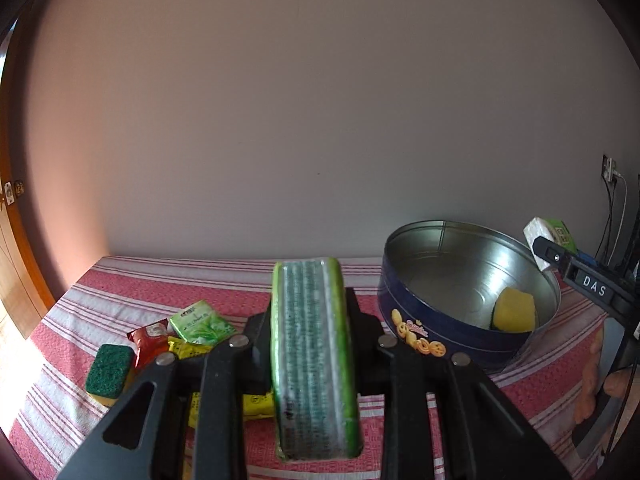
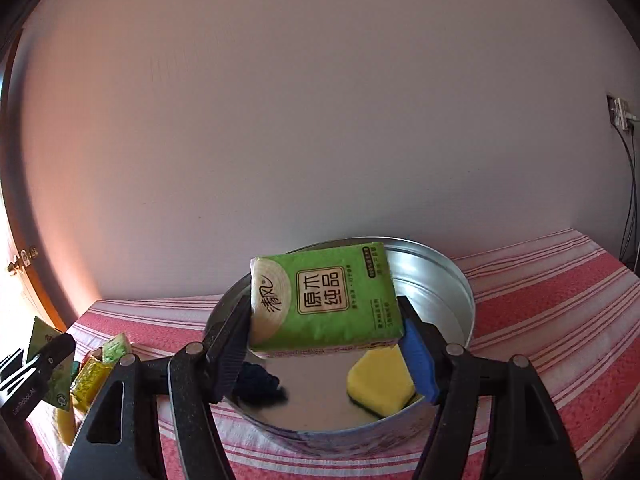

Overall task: Organize objects
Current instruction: 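Lower both held items into the tin and open both grippers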

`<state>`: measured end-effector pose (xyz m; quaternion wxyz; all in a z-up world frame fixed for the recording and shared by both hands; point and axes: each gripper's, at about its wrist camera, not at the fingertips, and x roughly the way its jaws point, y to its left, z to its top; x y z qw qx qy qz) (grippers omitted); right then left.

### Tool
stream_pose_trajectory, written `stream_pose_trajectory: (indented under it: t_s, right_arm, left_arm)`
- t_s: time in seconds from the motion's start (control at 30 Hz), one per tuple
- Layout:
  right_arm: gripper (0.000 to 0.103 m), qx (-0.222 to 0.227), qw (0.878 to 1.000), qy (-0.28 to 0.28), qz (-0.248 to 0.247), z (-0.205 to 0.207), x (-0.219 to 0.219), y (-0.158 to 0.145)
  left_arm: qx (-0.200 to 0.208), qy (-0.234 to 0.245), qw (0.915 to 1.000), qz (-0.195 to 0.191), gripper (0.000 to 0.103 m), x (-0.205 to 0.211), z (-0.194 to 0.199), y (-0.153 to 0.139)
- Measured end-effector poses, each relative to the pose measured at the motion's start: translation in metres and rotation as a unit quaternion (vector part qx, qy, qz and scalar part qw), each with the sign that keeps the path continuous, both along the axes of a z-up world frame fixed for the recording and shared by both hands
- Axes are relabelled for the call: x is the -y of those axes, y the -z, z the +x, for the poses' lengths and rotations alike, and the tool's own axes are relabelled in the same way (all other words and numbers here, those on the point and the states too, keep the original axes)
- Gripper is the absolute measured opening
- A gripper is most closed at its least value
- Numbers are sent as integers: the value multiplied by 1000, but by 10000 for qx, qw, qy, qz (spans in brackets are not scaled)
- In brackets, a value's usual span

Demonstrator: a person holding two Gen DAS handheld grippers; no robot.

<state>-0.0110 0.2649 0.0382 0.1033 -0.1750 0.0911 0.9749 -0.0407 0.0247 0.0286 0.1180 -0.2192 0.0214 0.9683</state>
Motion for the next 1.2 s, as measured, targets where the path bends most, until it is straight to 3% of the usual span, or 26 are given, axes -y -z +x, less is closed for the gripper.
stream_pose_trajectory:
  t_s: [0.13,0.23,0.53,0.9,1.2]
  right_arm:
    - [70,11,9991,434,28,-8,-29,3]
    - [70,4,9968,727,330,-12,-39,5]
    - [71,306,9938,846,660,-34,-39,20]
    - [71,563,9948,788,313,-55,-51,32]
    - [71,615,9955,616,387,-61,-48,33]
  left_arm:
    - [66,324,9995,-6,25,-48,-12,3]
    - [82,519,9986,-29,25,-83,-20,7]
    - [330,870,9956,-129,25,-157,-45,28]
    - [618,787,9949,-129,25,-160,-60,44]
    - [598,685,9956,-235,25,-160,-58,43]
